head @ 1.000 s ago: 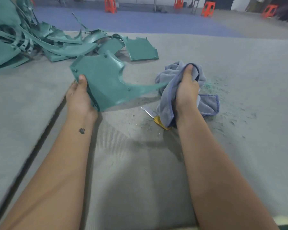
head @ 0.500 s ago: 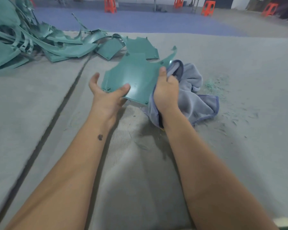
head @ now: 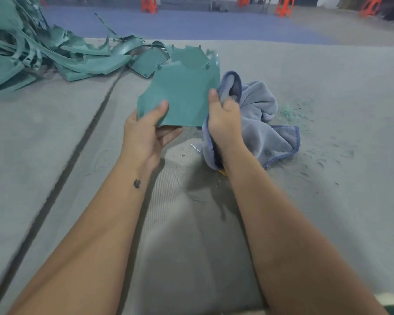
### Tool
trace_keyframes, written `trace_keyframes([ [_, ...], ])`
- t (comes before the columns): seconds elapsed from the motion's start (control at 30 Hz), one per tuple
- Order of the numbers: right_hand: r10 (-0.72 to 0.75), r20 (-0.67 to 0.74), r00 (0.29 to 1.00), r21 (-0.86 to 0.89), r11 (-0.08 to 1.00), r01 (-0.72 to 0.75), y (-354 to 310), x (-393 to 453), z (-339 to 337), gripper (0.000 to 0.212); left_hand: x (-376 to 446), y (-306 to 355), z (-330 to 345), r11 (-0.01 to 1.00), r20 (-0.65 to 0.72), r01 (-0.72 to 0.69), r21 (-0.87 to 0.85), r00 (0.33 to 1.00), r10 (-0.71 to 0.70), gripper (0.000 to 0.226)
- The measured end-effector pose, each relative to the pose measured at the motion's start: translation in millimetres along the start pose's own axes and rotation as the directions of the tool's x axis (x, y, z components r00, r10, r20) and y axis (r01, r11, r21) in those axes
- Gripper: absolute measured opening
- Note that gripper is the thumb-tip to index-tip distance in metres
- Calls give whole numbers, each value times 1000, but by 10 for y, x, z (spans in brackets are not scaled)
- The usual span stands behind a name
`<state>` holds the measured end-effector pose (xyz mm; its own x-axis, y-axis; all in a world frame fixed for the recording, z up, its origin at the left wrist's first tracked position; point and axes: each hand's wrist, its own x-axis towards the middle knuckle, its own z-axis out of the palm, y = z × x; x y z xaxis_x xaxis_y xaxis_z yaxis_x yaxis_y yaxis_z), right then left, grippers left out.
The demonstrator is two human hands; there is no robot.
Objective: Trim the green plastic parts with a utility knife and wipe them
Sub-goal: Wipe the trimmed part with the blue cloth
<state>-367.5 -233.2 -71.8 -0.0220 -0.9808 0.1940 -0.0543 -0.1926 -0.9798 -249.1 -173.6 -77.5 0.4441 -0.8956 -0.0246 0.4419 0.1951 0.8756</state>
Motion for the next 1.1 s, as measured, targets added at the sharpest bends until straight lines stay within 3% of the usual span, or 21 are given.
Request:
trace_keyframes([
  [0.1,-54,22,998,-112,992,56,18,56,-97,44,28,124,-144,989,155,137,60,977,-145,15],
  [0.2,-31,115,993,-266,962,60,29,45,-123,40,12,145,-176,985,222,145,94,961,-163,21],
  [0.3,-67,-90,994,15,998,69,20,-29,-100,7,9,91,-107,996,125,83,-17,989,-80,25],
  [0.37,-69,-129,989,208,973,95,-31,-83,-93,8,21,48,-73,998,47,50,-38,998,-48,27],
  [0.4,-55,-84,995,282,956,77,-37,-94,-105,12,30,28,-60,998,10,33,-53,999,-33,29],
  [0.5,93,232,968,424,886,-187,-95,-123,-48,21,47,-28,-13,978,-15,3,-211,1000,-6,40],
  [0.53,75,265,961,367,914,-173,-91,-119,-18,21,47,-47,6,969,-7,5,-247,1000,-7,40],
  [0.63,-67,180,981,104,993,49,-71,-157,82,30,45,-93,46,965,17,1,-261,1000,4,39],
  [0.7,-40,129,991,86,996,29,-63,-191,107,27,43,-95,62,961,32,-28,-275,999,39,35],
  [0.8,4,282,959,-30,1000,5,-20,-197,104,9,48,-81,76,942,17,-49,-332,998,58,31],
  [0.9,-29,379,925,-321,934,160,27,-183,79,40,54,-60,56,939,30,-3,-345,999,14,24],
  [1.0,-86,352,932,-346,913,215,40,-185,81,53,67,-32,4,977,25,-3,-212,1000,8,19],
  [1.1,-79,285,955,-242,958,151,56,-166,82,54,69,-19,-19,988,69,-7,-152,997,18,19],
])
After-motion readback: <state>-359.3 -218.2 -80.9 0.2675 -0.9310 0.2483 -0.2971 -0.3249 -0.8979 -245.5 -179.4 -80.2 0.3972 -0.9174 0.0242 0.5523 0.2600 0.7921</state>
